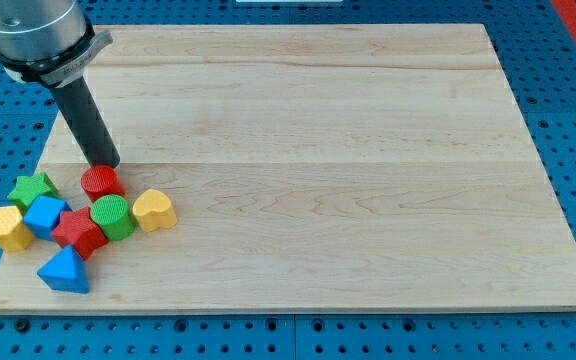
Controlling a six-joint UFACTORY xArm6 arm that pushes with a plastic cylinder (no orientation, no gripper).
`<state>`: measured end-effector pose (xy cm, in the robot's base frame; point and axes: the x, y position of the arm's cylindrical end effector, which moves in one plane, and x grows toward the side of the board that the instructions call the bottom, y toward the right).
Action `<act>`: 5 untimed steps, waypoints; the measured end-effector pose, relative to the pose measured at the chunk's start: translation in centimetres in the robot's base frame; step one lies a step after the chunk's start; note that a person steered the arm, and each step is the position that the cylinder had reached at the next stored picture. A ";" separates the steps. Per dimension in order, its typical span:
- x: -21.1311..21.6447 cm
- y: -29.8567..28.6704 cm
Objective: Push the red circle along with the red star and the blue triangle down a bit
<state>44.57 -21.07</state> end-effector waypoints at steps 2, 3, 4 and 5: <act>-2.4 1.7; 1.3 0.8; 4.6 0.2; 4.6 0.3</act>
<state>49.14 -20.78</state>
